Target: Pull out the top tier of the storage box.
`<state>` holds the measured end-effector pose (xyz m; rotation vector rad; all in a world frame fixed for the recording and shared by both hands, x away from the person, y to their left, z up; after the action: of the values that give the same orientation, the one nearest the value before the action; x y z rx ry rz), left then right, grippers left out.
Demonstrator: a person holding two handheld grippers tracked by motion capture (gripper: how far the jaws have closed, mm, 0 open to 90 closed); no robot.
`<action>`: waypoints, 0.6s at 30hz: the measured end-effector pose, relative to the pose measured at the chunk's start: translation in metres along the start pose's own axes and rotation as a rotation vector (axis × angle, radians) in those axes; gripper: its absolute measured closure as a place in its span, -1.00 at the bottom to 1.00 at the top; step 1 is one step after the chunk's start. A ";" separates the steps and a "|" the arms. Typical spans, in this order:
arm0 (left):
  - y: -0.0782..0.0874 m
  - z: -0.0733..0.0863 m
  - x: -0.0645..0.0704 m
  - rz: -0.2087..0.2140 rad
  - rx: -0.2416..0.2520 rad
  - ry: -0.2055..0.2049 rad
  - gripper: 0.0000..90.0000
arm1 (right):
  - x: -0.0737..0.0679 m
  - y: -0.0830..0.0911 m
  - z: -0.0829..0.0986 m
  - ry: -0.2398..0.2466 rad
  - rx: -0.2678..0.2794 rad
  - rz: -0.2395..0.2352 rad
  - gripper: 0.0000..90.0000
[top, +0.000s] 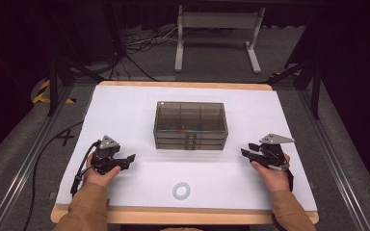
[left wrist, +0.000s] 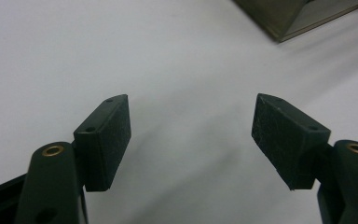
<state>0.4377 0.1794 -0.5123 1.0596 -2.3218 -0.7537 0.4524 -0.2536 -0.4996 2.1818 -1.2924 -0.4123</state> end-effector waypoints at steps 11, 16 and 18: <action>0.007 -0.009 0.014 -0.003 0.080 -0.091 -0.35 | -0.009 0.004 -0.008 0.008 0.037 -0.024 0.25; 0.008 -0.009 0.013 -0.011 0.086 -0.079 -0.34 | -0.013 0.007 -0.012 0.013 0.045 -0.032 0.27; 0.008 -0.009 0.011 -0.023 0.081 -0.074 -0.34 | -0.015 0.008 -0.014 0.021 0.052 -0.033 0.28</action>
<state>0.4324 0.1722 -0.4990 1.1128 -2.4252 -0.7244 0.4472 -0.2395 -0.4844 2.2468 -1.2712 -0.3719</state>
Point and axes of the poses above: each handheld gripper's, and its own axes: y roughly backward along the jaws, z roughly out of its underside, x roughly to its right, the point moved 10 cm from there along -y, roughly forward along the jaws, and after that the axes turned 4 degrees about z, right-handed, at the moved point
